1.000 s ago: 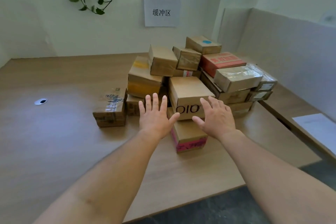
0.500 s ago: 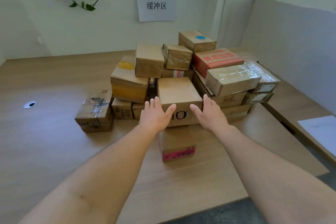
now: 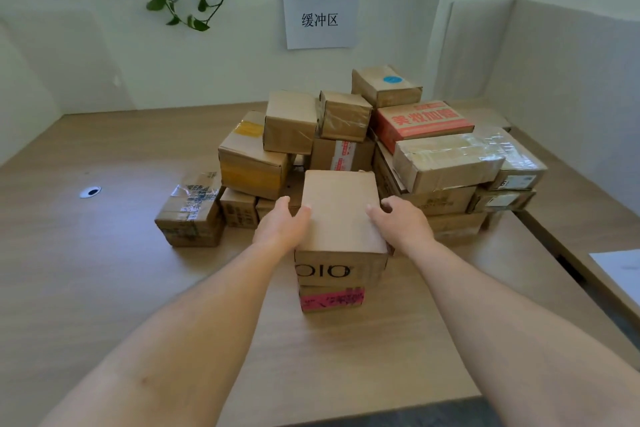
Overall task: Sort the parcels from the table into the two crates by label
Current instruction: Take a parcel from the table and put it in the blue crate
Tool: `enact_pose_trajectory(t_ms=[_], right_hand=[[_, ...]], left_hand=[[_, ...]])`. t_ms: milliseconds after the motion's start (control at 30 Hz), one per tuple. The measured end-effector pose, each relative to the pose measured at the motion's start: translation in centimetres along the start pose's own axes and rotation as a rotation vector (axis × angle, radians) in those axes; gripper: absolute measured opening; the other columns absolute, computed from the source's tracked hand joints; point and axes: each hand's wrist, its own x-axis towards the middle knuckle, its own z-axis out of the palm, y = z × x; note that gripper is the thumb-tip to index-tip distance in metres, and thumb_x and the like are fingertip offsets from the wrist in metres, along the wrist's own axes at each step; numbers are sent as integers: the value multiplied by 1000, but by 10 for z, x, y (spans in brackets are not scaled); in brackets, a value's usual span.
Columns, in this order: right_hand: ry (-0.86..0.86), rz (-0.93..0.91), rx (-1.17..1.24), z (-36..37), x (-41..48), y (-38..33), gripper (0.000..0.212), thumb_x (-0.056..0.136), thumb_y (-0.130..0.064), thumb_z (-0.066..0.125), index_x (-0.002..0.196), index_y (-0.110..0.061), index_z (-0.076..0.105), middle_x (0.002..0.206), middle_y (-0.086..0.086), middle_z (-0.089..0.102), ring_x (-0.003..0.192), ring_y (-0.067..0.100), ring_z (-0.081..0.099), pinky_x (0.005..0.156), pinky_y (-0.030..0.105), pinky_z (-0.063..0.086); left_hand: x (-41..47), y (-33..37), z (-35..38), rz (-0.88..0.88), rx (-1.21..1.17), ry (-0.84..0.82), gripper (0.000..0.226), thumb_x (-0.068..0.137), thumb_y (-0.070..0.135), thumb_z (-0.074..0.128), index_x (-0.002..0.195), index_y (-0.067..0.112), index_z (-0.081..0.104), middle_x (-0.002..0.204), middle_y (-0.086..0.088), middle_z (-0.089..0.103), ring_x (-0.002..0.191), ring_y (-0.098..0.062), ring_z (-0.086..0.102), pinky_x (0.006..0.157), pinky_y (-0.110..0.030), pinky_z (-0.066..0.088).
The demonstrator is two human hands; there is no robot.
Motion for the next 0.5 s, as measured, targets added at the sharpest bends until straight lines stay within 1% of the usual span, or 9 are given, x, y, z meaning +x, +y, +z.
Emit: enact_pose_trajectory(t_ms=[33,67,167,233,300,333,400,433,500], right_hand=[[-38,-5,-5,0,1,0,44,97,-41,46,133,-15,50,128,6,58,97,20,51,77,34,44],[-79,-1,12,0,2,0,42,96,-36,47,132,-15,49,127,6,58,94,20,49,75,33,43],[-171,44,142,-1,0,-1,39,97,-25,48,133,-11,43,127,8,55,103,25,52,80,34,44],[-202,55,229,-3,-2,0,37,96,-19,48,130,-8,42,121,7,55,106,27,54,84,36,46],[-231,57,286,-4,-6,0,42,95,-13,49,135,-7,38,111,5,51,103,26,54,84,38,47],[-249,53,308,-5,-8,0,48,95,-11,49,140,-8,34,111,6,49,103,24,53,84,38,47],[-289,24,328,-8,-13,-4,61,93,-9,53,147,-10,26,125,10,49,104,24,50,84,40,48],[-301,-2,326,-9,-14,-7,66,92,-9,56,150,-12,22,133,12,47,106,24,50,84,41,48],[-320,-65,318,-10,-16,-15,72,90,-10,60,150,-15,22,138,11,45,109,25,50,88,43,50]], left_hand=[[-3,3,3,-14,20,-21,63,101,43,41,155,21,15,154,-9,33,135,-29,40,101,-41,40],[-6,6,6,-31,13,-37,63,102,39,41,156,21,12,156,-9,30,136,-29,38,102,-41,40],[-13,14,9,-100,-84,-75,64,104,28,40,157,20,4,158,-10,25,140,-30,32,110,-43,33],[-19,17,8,-136,-124,-77,67,103,25,43,157,21,3,159,-10,24,141,-31,32,111,-45,32],[-25,17,8,-165,-153,-71,71,101,21,47,157,22,4,158,-10,25,141,-32,31,111,-47,32],[-28,16,7,-179,-166,-69,73,99,19,49,157,22,5,158,-10,25,140,-33,32,110,-48,32],[-36,13,4,-192,-189,-72,72,96,14,52,155,20,11,155,-11,31,136,-34,36,106,-48,36],[-40,11,1,-192,-204,-76,70,93,10,52,153,20,18,151,-11,36,133,-34,39,103,-48,38],[-48,6,-6,-192,-231,-80,61,88,6,52,144,20,31,141,-11,44,126,-32,43,102,-50,41]])
